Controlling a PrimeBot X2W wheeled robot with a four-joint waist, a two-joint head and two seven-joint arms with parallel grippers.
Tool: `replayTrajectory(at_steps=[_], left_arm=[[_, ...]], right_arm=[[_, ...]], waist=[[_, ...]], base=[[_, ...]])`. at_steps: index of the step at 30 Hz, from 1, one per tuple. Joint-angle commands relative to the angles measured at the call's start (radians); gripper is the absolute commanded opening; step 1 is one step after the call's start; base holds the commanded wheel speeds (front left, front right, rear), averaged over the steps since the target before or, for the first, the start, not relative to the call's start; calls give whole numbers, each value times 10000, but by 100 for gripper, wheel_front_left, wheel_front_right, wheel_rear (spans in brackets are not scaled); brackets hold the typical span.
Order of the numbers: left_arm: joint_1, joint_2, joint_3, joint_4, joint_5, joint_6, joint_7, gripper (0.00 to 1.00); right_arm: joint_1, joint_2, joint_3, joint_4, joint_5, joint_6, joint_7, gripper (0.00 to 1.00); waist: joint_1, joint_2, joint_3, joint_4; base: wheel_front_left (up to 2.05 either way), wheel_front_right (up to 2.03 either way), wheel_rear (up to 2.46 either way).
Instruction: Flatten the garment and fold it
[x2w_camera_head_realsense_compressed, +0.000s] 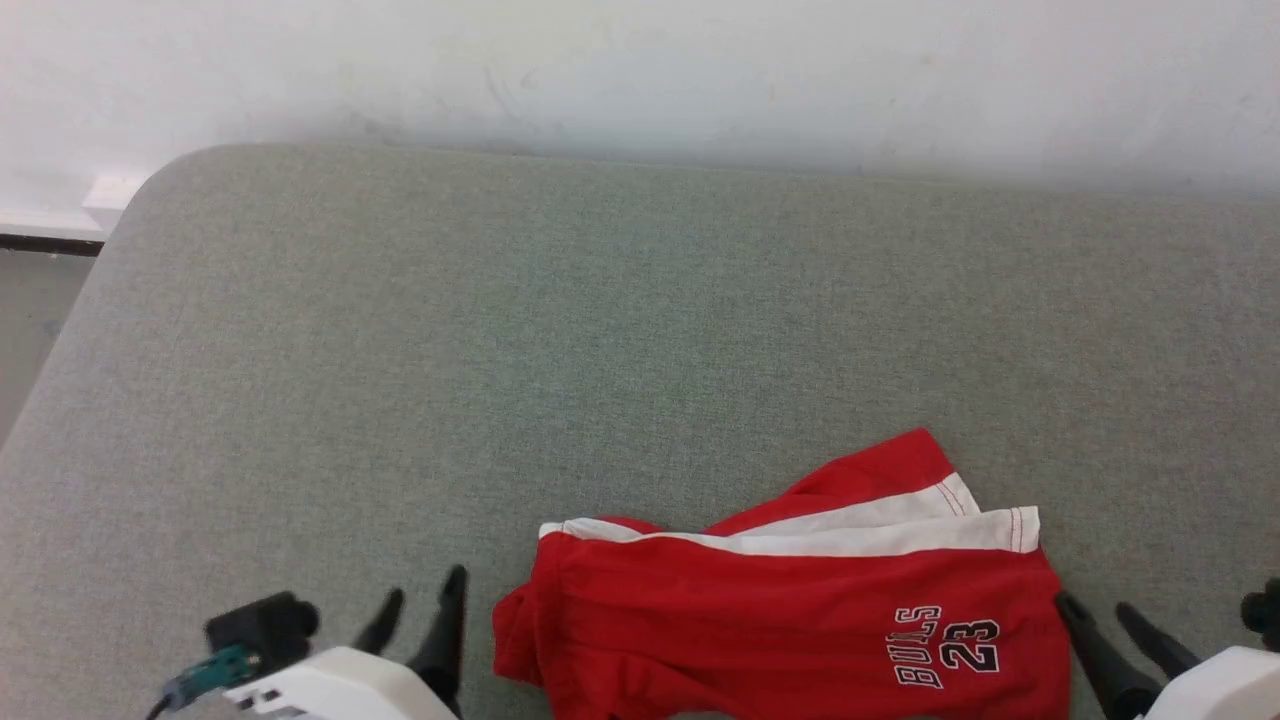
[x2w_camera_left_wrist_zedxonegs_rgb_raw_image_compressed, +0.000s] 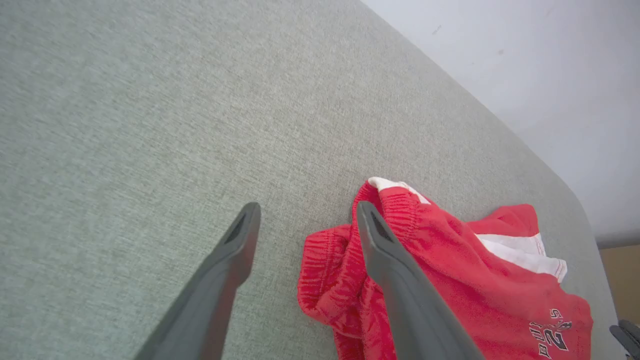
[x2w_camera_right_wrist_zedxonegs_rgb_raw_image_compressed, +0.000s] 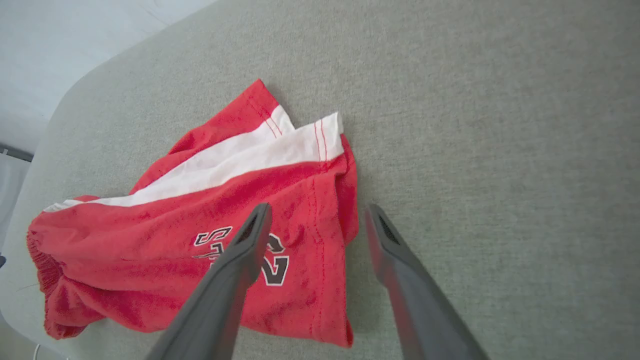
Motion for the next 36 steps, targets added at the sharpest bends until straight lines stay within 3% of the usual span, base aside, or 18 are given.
replayTrajectory(at_steps=[1,6,12,16,36], left_arm=[[102,29,174,-149,164,85,-318,100],[91,-59,722,-474,913,162,-2124,100],[-142,129,768,-376,2701,293,-4027,100],[-261,-62,826,-400,3443,272,-4276,100],[-637,-1051,1247,206,3731,-882,-4314,100]], right_arm=[[25,-13,-94,-131,-167,-9,-127,100],[-82,-13,-209,-304,-816,-9,-565,100],[-256,-12,-43,81,-1340,-9,-818,100],[-485,-12,138,489,-1525,-9,-816,100],[-1963,-12,1200,2601,-1814,-9,-623,100]], waist=[[0,0,-45,-20],[0,0,-89,-51],[0,0,17,15],[0,0,156,108],[0,0,692,735]], base=[[0,0,0],[0,0,0],[0,0,0],[0,0,0],[0,0,0]])
